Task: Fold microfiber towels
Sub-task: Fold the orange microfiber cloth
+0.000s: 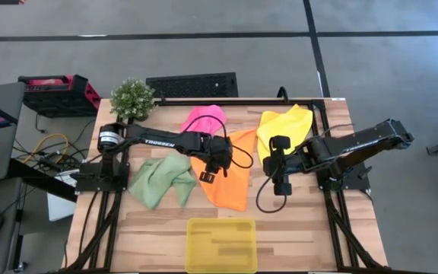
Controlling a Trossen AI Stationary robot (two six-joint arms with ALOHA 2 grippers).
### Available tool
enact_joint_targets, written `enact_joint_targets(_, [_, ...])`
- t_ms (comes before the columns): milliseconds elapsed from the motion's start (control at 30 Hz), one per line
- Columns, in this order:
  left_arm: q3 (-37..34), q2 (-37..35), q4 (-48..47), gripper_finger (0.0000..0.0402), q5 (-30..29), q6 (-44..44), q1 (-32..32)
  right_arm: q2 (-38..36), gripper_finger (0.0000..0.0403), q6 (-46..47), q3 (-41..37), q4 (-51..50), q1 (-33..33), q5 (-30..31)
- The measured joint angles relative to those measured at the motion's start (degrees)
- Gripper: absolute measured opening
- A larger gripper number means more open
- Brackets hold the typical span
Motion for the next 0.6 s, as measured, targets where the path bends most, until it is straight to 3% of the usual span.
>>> enact_joint_targets(333, [-5.38, -0.02, 6.63, 0.0125, 4.85, 2.15, 1.61, 0.02, 0.0221, 0.00, 0.00, 0.24, 0.00, -0.01])
enact_joint_targets(600, [-6.34, -0.02, 9.06, 0.0125, 2.84, 7.45, 1.76, 0.02, 0.0221, 0.00, 0.00, 0.24, 0.00, -0.04])
